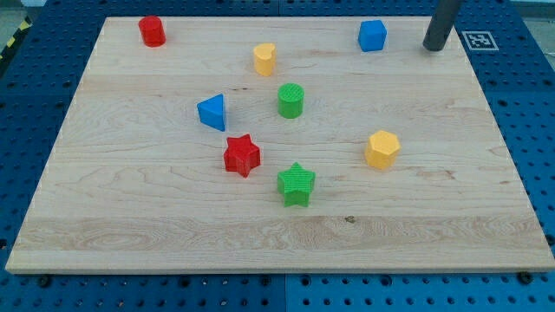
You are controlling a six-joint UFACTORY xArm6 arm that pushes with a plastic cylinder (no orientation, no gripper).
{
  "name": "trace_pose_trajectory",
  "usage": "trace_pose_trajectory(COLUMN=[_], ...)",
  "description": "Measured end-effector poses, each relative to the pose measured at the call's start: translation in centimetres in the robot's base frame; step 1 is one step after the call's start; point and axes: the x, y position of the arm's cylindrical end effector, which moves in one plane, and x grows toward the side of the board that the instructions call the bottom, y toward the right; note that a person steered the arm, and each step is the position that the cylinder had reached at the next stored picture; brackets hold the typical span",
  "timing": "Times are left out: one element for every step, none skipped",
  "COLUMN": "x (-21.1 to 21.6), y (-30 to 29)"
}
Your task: Push the cube above the heart
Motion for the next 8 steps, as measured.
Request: trace_pose_trajectory(x=[-1.5,-1.6,-1.6,-1.4,-1.4,-1.2,-0.6,1.0], y=[-2.3,-3.3,-3.9,-6.2,-9.9,-12.8,-14.6,-15.2])
